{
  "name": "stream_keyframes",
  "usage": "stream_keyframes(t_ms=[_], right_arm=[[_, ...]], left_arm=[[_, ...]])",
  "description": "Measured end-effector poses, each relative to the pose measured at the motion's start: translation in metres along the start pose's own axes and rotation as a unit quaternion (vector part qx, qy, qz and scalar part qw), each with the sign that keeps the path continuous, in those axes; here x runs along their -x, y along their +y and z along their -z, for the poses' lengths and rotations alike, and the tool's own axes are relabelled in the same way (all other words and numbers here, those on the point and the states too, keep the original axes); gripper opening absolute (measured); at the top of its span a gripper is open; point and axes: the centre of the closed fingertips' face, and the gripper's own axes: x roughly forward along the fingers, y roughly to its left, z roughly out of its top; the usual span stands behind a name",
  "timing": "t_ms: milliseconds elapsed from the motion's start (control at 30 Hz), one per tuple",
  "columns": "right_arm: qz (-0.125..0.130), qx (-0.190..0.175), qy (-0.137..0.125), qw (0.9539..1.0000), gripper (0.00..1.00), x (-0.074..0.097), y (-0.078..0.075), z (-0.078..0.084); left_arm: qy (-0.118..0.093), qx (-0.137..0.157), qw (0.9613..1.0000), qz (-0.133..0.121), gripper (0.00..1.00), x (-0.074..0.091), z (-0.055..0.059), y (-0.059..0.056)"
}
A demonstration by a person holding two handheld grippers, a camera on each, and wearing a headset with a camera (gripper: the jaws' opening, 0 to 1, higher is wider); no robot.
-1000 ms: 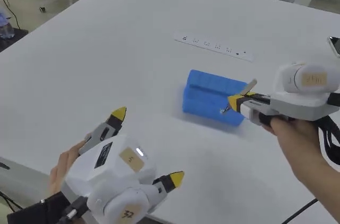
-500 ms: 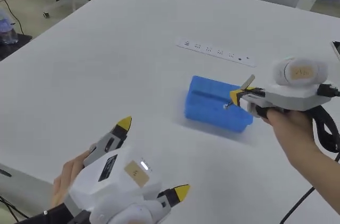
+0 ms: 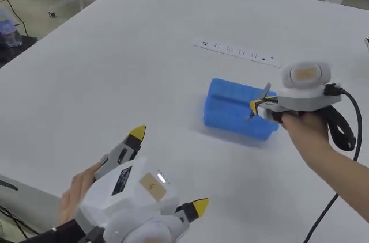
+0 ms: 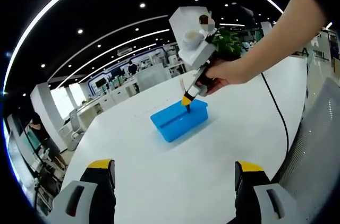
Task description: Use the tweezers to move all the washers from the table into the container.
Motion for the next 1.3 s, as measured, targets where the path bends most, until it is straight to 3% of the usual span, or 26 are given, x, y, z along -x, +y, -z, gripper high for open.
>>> stream_keyframes(t_ms=[267,433,633,733,800,967,1000,1067,1167,1267,1300], right_arm=[[-0.006,-0.001,0.032,0.9995,0.03,-0.014,0.005,0.018],[-0.004,0.008,0.030,0.9995,0.03,-0.015,0.006,0.016],[-0.004,-0.006,0.029,0.9996,0.03,-0.012,0.006,0.016],[-0.011,0.007,0.043,0.9990,0.03,-0.018,0.006,0.014],[-0.003,0.035,0.055,0.9979,0.04,-0.016,0.003,0.014],[-0.007,0.037,0.001,0.9993,0.03,0.000,-0.002,-0.017],[-0.007,0.039,-0.001,0.9992,0.03,0.002,-0.002,-0.018],[-0.015,0.046,-0.024,0.9985,0.03,0.027,0.008,-0.030],[-0.025,0.057,-0.048,0.9969,0.03,0.045,0.012,-0.040],[-0.043,0.057,-0.063,0.9955,0.03,0.067,0.024,-0.045],[-0.052,0.059,-0.068,0.9946,0.03,0.074,0.030,-0.046]], left_arm=[[0.007,-0.005,1.0000,0.003,0.96,-0.002,0.003,-0.002],[0.010,0.000,0.9999,-0.003,0.95,-0.002,0.004,0.001],[0.010,-0.001,1.0000,-0.001,0.95,-0.002,0.004,0.000],[0.006,0.011,0.9999,0.005,0.93,-0.002,0.002,-0.001],[0.001,0.038,0.9990,0.022,0.91,-0.002,-0.001,-0.004],[-0.016,0.067,0.9969,0.040,0.84,0.002,-0.011,-0.002],[-0.017,0.076,0.9961,0.043,0.84,0.002,-0.014,-0.001],[-0.030,0.115,0.9913,0.057,0.80,0.002,-0.026,0.001],[-0.060,0.148,0.9840,0.077,0.72,0.002,-0.051,0.007],[-0.063,0.175,0.9779,0.095,0.69,0.000,-0.065,0.014],[-0.066,0.201,0.9716,0.107,0.68,-0.001,-0.072,0.016]])
